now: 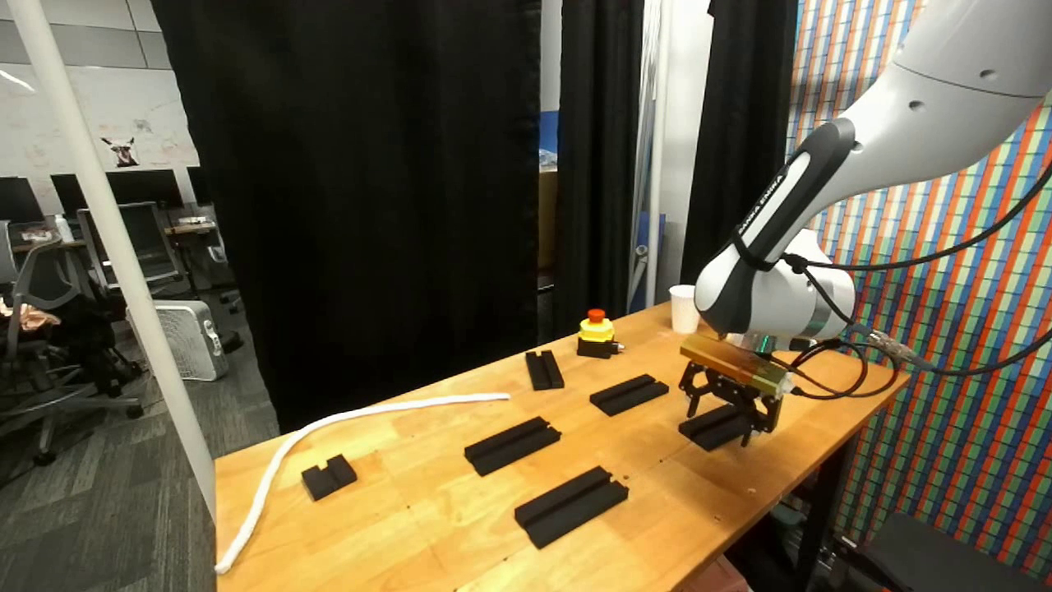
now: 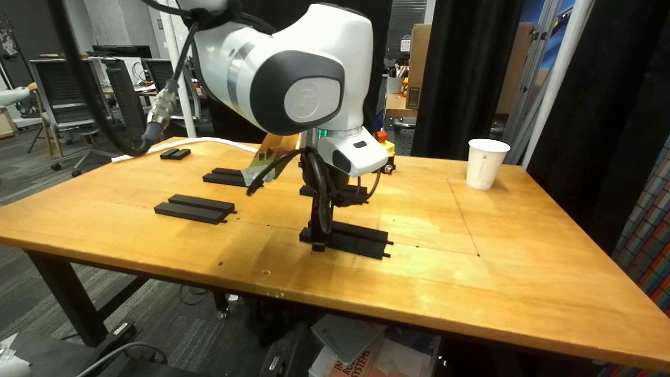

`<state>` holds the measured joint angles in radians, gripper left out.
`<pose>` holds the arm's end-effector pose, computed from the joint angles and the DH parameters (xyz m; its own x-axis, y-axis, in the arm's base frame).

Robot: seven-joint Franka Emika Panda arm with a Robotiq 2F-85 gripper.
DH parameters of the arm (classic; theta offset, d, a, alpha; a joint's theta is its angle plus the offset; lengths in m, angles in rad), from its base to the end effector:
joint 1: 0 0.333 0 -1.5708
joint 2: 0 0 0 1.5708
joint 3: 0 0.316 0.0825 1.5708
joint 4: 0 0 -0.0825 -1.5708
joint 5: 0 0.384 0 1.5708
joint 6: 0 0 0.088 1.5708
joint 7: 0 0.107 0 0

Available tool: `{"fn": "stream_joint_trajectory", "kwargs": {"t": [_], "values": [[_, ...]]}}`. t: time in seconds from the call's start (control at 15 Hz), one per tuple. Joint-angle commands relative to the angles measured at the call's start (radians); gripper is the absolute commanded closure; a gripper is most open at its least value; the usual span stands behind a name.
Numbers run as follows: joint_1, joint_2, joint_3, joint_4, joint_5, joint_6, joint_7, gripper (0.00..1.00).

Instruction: Connect the back pads

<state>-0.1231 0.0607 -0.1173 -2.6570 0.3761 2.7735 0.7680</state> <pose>0.4095 -0.1176 0.2244 0.2177 -0.9729 -0.0776 -0.9702 -0.2070 -0.1261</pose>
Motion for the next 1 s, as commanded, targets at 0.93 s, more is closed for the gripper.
{"fn": "stream_joint_trajectory", "kwargs": {"t": [0.93], "values": [[-0.068, 0.09, -0.044, 0.115, 0.272, -0.091, -0.275, 0.0]]}}
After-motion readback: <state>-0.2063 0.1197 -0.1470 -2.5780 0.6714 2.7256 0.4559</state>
